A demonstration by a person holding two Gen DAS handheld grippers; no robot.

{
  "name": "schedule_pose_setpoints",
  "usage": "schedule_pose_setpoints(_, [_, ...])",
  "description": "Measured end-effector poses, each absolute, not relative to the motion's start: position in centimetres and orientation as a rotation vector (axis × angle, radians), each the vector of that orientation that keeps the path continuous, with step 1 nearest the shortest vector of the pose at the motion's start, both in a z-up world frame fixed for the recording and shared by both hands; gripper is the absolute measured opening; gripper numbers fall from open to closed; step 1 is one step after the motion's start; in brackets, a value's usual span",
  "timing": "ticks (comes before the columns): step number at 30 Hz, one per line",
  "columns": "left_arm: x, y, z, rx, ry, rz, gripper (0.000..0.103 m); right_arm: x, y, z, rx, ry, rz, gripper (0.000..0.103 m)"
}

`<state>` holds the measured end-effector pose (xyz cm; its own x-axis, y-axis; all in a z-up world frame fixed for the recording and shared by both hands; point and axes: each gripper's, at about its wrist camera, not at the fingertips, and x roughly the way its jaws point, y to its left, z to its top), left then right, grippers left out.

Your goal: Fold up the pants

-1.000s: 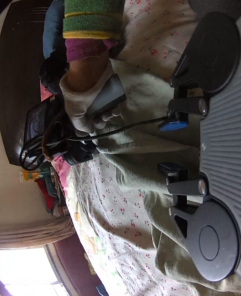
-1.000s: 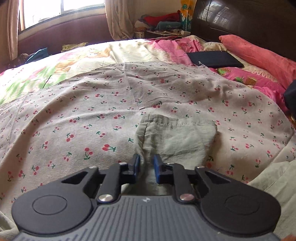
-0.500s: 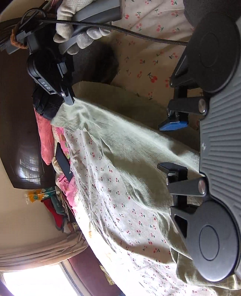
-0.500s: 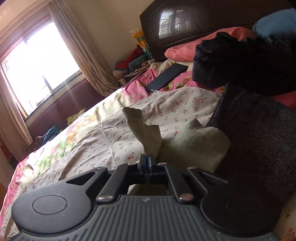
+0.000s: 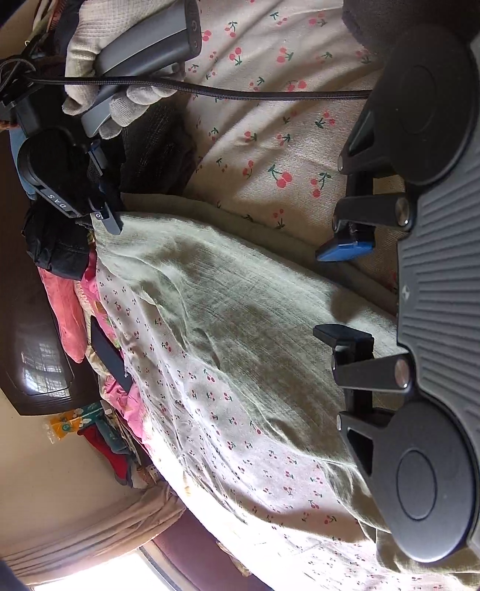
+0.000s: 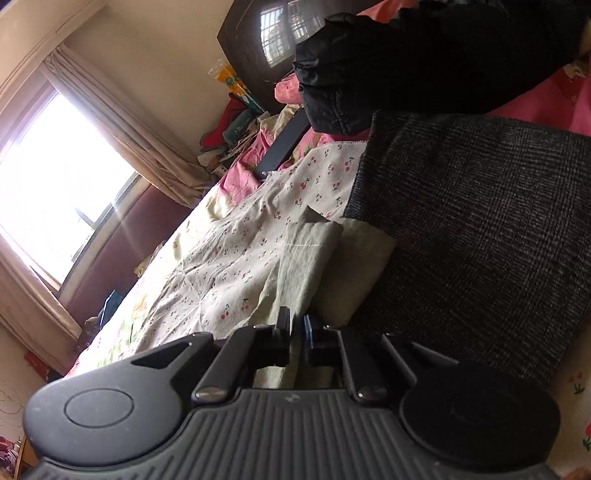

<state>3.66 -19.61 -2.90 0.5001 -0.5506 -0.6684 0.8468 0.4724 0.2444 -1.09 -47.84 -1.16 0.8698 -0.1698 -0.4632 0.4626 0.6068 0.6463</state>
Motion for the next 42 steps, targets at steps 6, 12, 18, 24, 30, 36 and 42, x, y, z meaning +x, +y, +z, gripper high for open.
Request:
schedule_pose_setpoints(6, [3.7,-21.0,-2.7,0.615,0.543,-0.922,0.05,0.4,-50.0,-1.2,0.889,0.341,-0.417,0.002])
schedule_pose_setpoints(12, [3.5,-21.6,-2.5,0.608,0.524,-0.941,0.05,-2.8,-50.1,0.6,0.86,0.188,-0.422,0.003])
schedule_pose_setpoints(18, [3.2,-22.1,-3.4,0.628,0.54,-0.946,0.05,-1.7,-51.7,-3.1,0.91,0.359,-0.417,0.009])
schedule_pose_setpoints(24, [3.3,-21.5,-3.5,0.612,0.551,-0.942,0.053,-4.0,-51.9,-3.9,0.983,0.309,-0.39,0.042])
schedule_pose_setpoints(30, [3.2,-21.2,-3.6,0.604,0.55,-0.941,0.053,-2.7,-52.8,-5.0,1.08,0.274,-0.288,0.045])
schedule_pose_setpoints(36, [3.7,-21.2,-3.5,0.569,0.554,-0.933,0.053,0.7,-54.4,-5.8,1.127,0.263,-0.238,0.041])
schedule_pose_setpoints(42, [4.5,-21.5,-3.1,0.543,0.545,-0.921,0.053,0.4,-54.4,-3.7,1.139,0.251,-0.198,0.004])
